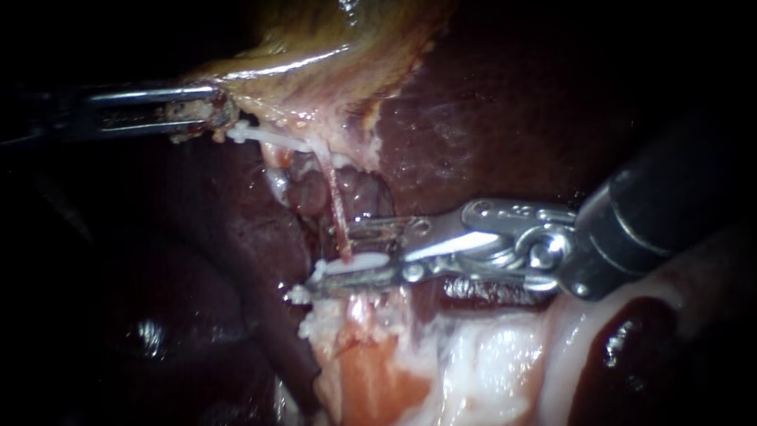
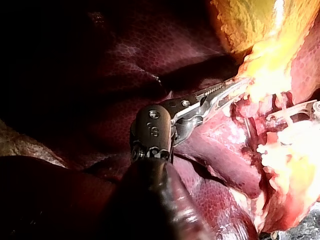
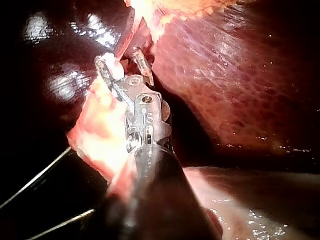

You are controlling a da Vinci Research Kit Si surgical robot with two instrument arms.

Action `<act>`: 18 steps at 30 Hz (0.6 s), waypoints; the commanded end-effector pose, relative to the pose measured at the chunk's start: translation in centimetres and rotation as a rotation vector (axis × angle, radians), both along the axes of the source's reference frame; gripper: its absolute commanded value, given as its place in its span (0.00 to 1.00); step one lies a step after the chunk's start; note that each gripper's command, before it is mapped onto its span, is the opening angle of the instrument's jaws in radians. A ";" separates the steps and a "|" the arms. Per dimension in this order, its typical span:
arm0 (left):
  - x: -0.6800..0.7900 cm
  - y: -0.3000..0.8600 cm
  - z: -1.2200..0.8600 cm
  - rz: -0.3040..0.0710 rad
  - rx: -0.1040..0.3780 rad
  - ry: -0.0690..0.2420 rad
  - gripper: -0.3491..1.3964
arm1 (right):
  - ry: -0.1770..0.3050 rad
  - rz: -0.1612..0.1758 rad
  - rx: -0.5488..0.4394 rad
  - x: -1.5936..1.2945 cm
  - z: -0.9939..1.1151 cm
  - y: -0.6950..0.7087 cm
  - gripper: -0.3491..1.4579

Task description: Going back second clip right tube

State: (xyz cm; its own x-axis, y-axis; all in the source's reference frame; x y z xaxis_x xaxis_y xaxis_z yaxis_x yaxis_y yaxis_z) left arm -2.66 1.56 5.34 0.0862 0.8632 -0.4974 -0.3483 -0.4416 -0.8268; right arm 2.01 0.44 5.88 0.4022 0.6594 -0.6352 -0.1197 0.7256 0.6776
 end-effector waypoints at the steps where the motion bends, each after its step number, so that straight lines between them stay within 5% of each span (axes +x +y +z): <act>1: 0.01 0.00 -0.01 0.000 0.000 0.000 0.00 | 0.007 -0.011 -0.019 -0.06 -0.06 0.02 0.47; 9: 0.02 0.00 -0.01 0.001 0.000 0.000 0.00 | 0.061 -0.093 -0.154 -0.71 -0.44 0.13 0.47; 18: 0.00 0.00 -0.01 0.000 0.000 0.000 0.00 | 0.053 -0.081 -0.214 -1.32 -0.62 0.25 0.47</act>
State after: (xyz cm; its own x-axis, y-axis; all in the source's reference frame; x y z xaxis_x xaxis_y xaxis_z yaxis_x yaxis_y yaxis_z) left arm -2.66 1.56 5.32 0.0858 0.8628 -0.4981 -0.3471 -0.4428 -0.8267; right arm 0.66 0.69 5.25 0.4108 0.4717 -0.7802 -0.0252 0.8613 0.5074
